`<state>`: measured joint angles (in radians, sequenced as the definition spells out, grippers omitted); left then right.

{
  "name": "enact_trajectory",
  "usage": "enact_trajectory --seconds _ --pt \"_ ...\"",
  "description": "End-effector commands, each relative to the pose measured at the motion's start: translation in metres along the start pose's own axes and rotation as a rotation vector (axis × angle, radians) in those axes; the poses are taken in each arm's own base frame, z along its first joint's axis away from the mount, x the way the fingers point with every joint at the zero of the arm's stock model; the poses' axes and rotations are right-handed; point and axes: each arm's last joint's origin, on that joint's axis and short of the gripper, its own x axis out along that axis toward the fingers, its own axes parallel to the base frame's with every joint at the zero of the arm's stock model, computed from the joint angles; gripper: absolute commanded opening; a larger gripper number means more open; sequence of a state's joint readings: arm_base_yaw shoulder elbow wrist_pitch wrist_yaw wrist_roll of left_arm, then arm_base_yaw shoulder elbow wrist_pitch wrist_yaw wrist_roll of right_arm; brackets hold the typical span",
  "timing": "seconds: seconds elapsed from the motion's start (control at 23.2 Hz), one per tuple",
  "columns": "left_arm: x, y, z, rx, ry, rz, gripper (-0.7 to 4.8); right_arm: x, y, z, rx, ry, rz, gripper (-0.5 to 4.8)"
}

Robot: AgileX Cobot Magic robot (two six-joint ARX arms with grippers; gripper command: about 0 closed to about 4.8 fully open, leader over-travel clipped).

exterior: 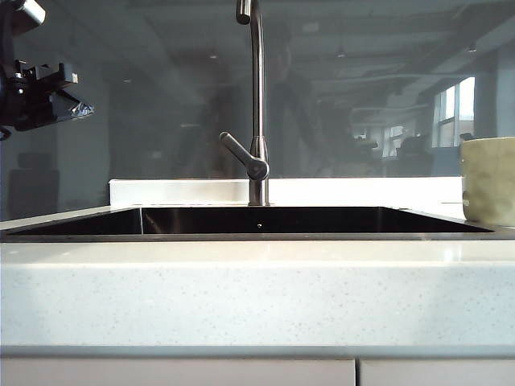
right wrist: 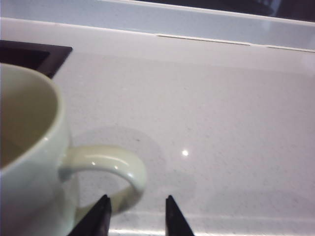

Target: Pick up the mug next to the sink, go to the faucet to get some water, pour the water into the sink, and finally put the mug back to its place.

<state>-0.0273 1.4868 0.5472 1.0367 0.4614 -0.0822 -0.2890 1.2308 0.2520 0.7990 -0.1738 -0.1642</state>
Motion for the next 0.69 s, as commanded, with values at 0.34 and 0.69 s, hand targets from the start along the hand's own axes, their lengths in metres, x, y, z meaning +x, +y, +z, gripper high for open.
enact_trajectory --seconds 0.34,0.69 --pt "0.0002 0.0000 0.0028 0.014 -0.020 -0.008 -0.06 0.0116 -0.0023 0.0061 -0.008 -0.045 0.026 1.58" --pt "0.0002 0.0001 0.0028 0.014 -0.021 -0.007 -0.06 0.0116 -0.0029 0.0064 -0.009 -0.047 0.010 1.58"
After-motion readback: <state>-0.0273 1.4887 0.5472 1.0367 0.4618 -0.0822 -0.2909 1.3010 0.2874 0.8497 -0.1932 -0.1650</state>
